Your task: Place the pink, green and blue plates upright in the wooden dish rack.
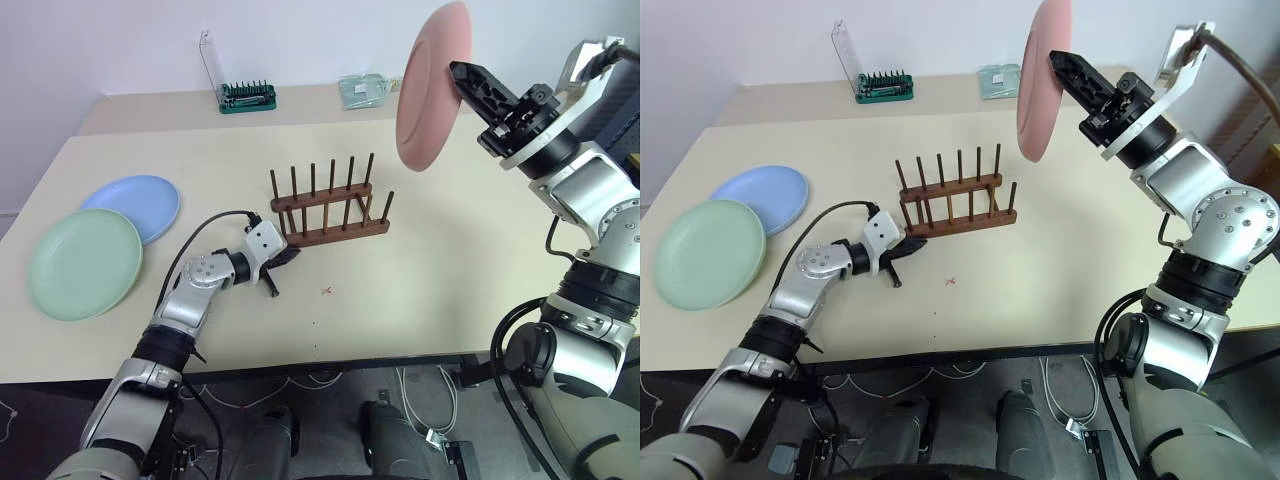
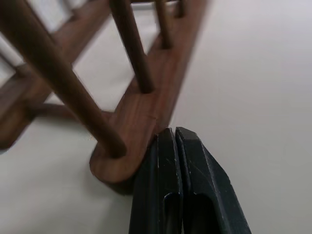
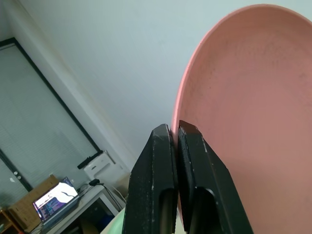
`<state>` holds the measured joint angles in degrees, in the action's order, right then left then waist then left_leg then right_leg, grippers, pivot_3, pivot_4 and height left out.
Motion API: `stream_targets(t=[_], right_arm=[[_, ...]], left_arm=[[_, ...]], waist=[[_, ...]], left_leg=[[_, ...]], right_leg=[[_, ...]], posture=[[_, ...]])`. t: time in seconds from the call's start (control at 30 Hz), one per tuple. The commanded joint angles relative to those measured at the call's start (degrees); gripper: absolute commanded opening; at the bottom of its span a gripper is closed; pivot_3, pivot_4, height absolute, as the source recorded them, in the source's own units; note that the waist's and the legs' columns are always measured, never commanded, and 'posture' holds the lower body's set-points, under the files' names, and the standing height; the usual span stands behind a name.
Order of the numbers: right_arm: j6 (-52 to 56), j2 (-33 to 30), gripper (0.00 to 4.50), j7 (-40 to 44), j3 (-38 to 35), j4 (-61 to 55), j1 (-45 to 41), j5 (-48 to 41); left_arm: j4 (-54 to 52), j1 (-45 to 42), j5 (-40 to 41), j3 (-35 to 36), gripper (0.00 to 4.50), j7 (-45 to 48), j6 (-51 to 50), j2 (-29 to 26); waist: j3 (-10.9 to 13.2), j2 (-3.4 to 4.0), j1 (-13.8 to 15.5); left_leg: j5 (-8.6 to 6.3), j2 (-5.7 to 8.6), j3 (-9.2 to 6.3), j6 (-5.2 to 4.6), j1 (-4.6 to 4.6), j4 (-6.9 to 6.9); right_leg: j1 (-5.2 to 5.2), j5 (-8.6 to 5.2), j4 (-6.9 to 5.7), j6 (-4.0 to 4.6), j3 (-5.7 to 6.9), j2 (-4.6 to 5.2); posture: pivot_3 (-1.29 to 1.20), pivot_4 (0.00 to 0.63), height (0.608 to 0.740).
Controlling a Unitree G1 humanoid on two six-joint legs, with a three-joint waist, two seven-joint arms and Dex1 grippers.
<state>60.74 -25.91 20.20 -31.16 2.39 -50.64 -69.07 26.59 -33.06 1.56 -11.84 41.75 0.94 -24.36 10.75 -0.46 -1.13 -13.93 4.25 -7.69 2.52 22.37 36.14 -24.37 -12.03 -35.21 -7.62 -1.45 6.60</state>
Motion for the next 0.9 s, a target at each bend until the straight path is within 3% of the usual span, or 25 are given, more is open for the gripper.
stream_targets(t=[0.03, 0.3, 0.53, 0.9], right_arm=[[-0.91, -0.21, 0.06, 0.34, 1.08, -3.09, -0.36, -2.26], [-1.11, 2.24, 0.06, -0.87, 4.58, -5.06, 0.38, -4.18], [-3.41, 4.73, 0.06, -2.78, 6.98, -1.46, -0.19, -1.53], [-4.80, 3.69, 0.06, -1.10, 6.95, 6.88, -0.73, 0.68]], left_arm=[[6.38, -2.07, -1.78, 2.98, 0.00, -4.87, 2.24, 0.08], [7.74, -1.81, -2.07, 3.66, 0.00, -6.76, 4.71, 1.11], [-13.19, 7.94, 10.95, 3.71, 0.00, 9.27, -3.95, 0.62], [-21.36, 11.69, 12.55, 4.19, 0.00, 10.63, -10.73, 0.52]], waist=[[0.00, 0.00, -0.02], [-0.02, 0.00, 0.10], [-0.01, 0.01, -0.06], [0.00, 0.01, 0.05]], left_leg=[[0.00, 0.00, 0.00, 0.00, 0.00, 0.00], [0.00, 0.00, -0.02, -0.01, -0.01, 0.00], [-0.01, -0.02, -0.02, -0.02, 0.07, -0.07], [-0.01, -0.01, -0.02, -0.02, 0.06, -0.04]], right_leg=[[0.00, 0.00, -0.01, 0.00, 0.00, 0.00], [0.00, 0.01, -0.04, 0.00, 0.00, 0.00], [-0.10, 0.01, -0.01, 0.00, 0.00, 0.02], [-0.07, 0.01, 0.01, 0.02, 0.00, 0.00]], posture=[[0.00, 0.150, 0.740], [0.00, 0.150, 0.740], [0.00, 0.150, 0.740], [0.00, 0.150, 0.740]])
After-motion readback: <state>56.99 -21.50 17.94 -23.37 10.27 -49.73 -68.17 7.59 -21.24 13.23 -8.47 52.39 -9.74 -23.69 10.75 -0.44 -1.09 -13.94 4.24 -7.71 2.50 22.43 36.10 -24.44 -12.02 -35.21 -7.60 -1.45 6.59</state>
